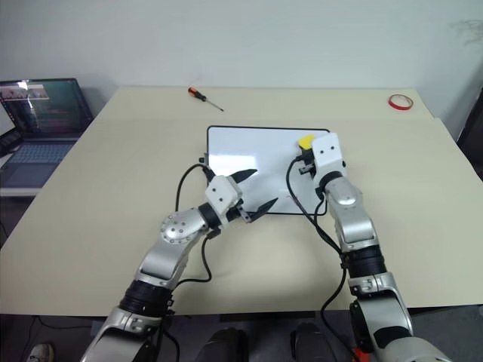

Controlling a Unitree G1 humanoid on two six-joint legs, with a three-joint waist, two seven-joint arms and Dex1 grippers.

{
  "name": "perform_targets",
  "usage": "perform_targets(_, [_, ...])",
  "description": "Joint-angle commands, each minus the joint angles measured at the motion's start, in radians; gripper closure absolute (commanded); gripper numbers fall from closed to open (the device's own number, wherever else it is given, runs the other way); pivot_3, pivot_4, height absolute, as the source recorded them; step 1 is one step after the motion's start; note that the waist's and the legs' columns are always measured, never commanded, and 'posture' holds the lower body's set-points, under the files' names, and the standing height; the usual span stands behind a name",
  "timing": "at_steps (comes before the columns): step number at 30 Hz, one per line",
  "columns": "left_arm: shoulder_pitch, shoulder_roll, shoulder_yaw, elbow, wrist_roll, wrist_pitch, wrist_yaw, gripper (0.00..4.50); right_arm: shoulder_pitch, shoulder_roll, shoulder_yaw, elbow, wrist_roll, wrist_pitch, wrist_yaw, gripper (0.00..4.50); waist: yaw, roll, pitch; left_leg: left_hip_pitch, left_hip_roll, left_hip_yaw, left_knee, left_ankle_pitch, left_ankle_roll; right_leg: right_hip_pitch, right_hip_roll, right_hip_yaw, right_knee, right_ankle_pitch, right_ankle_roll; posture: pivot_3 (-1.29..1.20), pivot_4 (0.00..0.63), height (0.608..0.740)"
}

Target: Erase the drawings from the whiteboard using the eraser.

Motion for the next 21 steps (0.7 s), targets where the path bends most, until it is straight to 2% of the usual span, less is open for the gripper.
perform_targets(1, [-0.009, -0.006, -0.001, -0.026, 0.001, -0.018, 0.009, 0.0, 0.027, -0.013, 0.006, -0.06, -0.004, 0.066, 0.011, 3.34, 0.0, 0.0, 0.0, 0.0, 0.0, 0.0, 0.0, 0.0, 0.0, 0.0, 0.0, 0.0, 0.0, 0.0, 0.0, 0.0, 0.15, 0.74])
perform_targets(8, [-0.011, -0.01, -0.003, -0.017, 0.001, -0.025, 0.008, 0.0, 0.153, -0.073, 0.0, -0.208, -0.012, 0.201, 0.034, 3.34, 0.005, 0.0, 0.0, 0.0, 0.0, -0.001, 0.0, 0.0, 0.0, 0.001, 0.0, -0.001, 0.0, 0.0, 0.0, 0.0, 0.15, 0.74])
perform_targets(13, [-0.011, -0.011, -0.003, -0.013, 0.001, -0.029, 0.006, 0.0, 0.22, -0.106, 0.001, -0.282, -0.01, 0.232, 0.046, 3.34, 0.009, -0.001, 0.0, 0.0, -0.001, -0.001, 0.001, 0.0, 0.0, 0.002, 0.0, -0.001, -0.001, 0.0, 0.0, 0.0, 0.15, 0.74])
perform_targets(18, [-0.018, -0.013, -0.008, -0.001, 0.002, -0.039, 0.0, 0.0, 0.188, -0.092, -0.012, -0.278, -0.001, 0.19, 0.033, 3.34, 0.009, -0.001, 0.0, 0.001, 0.0, -0.001, 0.001, 0.0, 0.0, 0.002, 0.0, -0.001, 0.0, 0.0, 0.0, 0.0, 0.15, 0.74])
perform_targets(21, [-0.028, -0.014, -0.007, 0.012, 0.002, -0.046, -0.002, 0.0, 0.149, -0.074, -0.007, -0.25, 0.001, 0.1, 0.028, 3.34, 0.006, -0.001, 0.0, 0.001, -0.001, 0.0, 0.001, 0.0, 0.0, 0.001, 0.0, 0.0, 0.0, 0.0, 0.0, 0.0, 0.15, 0.74])
